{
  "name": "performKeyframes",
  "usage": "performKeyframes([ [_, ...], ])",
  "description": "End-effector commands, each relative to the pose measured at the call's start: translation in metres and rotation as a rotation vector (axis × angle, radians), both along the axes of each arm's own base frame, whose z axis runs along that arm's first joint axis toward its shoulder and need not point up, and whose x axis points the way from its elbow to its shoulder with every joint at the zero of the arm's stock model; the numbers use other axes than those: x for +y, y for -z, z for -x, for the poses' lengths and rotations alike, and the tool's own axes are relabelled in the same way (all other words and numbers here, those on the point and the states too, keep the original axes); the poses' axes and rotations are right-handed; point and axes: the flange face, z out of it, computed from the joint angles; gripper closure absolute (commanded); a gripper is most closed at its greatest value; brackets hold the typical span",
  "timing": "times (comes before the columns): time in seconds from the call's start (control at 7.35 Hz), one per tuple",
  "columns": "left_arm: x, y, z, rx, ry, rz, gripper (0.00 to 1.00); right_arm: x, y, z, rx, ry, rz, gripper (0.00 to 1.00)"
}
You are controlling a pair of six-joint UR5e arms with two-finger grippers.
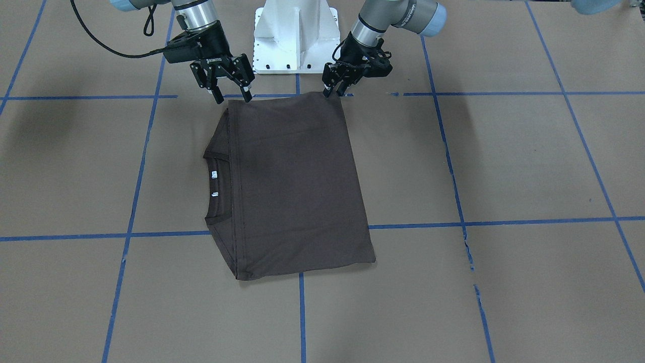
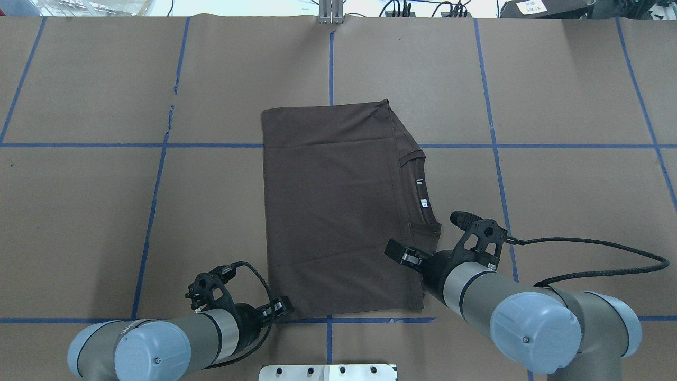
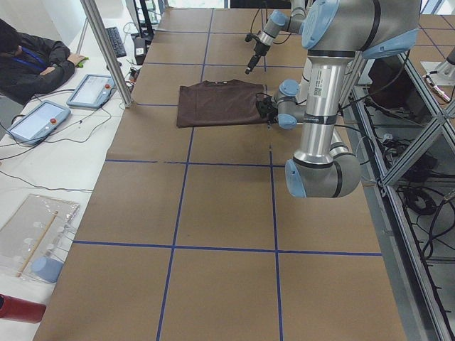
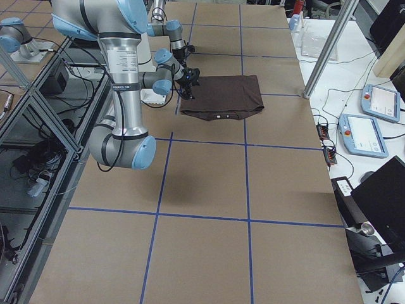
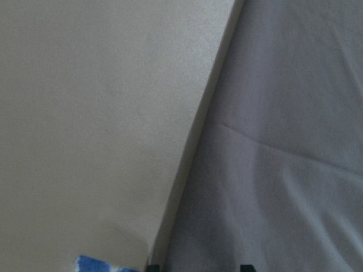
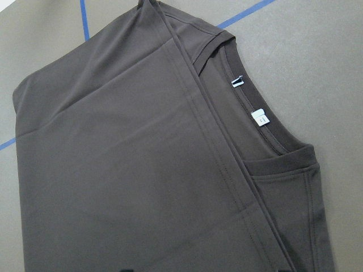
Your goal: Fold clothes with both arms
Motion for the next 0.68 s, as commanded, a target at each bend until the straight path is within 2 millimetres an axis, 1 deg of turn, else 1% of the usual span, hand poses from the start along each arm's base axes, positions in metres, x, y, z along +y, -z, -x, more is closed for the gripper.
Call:
performKeyframes([
  [0.0, 0.0007, -0.0020, -0.0015, -0.021, -0.001, 0.002, 0.43, 0.0000, 0.0002, -0.0001, 0.000, 0.000, 0.000, 0.12],
  [0.41, 0.0040, -0.0002, -0.0031, -0.018, -0.008, 0.002, 0.43, -0.0001, -0.0004, 0.0003, 0.001, 0.000, 0.000, 0.12],
  [0.54, 0.0074, -0.0011, -0.0040, -0.020, -0.014, 0.002, 0.45, 0.0000, -0.0012, 0.0002, 0.003, 0.000, 0.000, 0.11],
])
